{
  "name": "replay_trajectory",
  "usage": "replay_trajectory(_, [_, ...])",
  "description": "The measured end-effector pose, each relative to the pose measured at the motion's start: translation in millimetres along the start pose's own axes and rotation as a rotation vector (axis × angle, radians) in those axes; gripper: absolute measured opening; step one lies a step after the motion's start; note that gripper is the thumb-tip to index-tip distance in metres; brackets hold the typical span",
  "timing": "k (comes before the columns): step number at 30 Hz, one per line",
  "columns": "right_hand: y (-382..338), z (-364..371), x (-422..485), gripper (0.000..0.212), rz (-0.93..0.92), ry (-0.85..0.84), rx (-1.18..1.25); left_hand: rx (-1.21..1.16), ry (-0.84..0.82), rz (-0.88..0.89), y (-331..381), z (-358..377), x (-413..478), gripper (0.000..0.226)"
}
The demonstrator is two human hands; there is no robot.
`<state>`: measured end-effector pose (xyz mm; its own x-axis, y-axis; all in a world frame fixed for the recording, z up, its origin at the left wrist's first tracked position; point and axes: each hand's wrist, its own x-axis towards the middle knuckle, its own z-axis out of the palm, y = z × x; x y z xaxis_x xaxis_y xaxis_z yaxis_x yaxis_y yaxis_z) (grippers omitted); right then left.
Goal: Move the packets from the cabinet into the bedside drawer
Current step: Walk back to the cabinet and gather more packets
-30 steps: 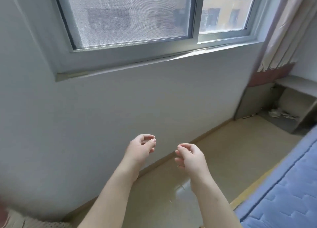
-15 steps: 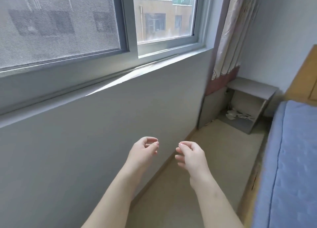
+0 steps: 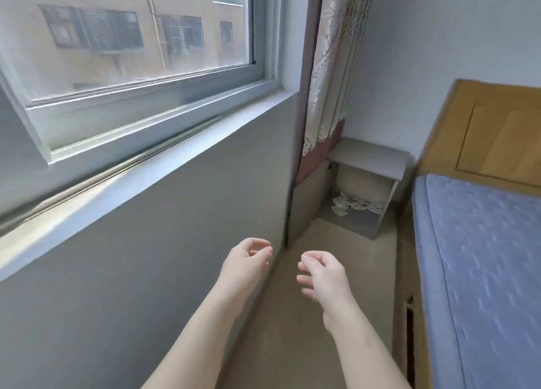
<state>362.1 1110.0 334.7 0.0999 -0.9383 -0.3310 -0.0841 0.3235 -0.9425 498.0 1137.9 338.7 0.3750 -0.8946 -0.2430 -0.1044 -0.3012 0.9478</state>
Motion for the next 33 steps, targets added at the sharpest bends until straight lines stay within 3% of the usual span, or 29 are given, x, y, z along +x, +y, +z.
replay_trajectory(6, [-59,-17,137,0.008,-0.001,0.150,0.048,0.043,-0.117,0.045,66,49,153,0.012])
replay_trajectory(13, [-81,-91,267,0.009,0.080,0.318,0.110,0.105,-0.268,0.027,106,160,281,0.010])
replay_trajectory(24, [-143,-252,502,0.007,0.073,0.357,0.037,0.089,-0.290,0.010,174,365,475,0.009])
replay_trajectory(33, [-148,-310,681,0.010,0.170,0.309,-0.009,0.135,-0.281,-0.046,181,467,634,0.008])
